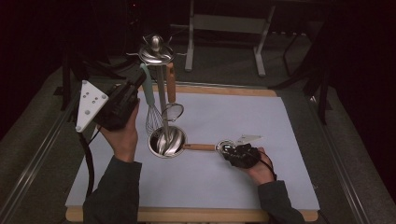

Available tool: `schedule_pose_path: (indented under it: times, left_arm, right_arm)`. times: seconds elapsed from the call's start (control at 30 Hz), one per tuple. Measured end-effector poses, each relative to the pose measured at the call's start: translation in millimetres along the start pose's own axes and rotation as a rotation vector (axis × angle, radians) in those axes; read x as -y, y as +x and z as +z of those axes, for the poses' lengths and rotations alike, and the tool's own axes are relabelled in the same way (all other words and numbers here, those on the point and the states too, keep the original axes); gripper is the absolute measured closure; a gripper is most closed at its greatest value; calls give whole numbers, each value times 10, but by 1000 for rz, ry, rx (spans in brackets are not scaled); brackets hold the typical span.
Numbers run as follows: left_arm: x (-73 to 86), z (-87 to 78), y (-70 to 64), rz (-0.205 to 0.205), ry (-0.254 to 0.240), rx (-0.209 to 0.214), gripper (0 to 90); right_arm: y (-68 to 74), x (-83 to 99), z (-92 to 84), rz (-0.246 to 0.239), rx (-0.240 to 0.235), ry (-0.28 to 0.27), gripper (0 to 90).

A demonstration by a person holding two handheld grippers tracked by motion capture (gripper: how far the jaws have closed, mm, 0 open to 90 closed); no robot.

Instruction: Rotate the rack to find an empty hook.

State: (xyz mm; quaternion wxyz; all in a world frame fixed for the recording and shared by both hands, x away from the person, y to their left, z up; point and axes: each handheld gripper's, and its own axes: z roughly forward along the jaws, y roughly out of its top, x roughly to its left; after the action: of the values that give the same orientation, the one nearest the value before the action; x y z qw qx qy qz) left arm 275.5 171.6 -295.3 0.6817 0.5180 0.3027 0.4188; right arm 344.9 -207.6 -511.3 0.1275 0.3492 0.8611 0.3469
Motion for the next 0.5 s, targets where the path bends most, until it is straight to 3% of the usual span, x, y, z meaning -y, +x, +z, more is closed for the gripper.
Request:
schedule_pose_path:
  times: [0.5]
  left_arm:
    - [-29,24,209,-11,25,-67,897]
  right_arm:
    - [0,5,15,2,-7,10,634]
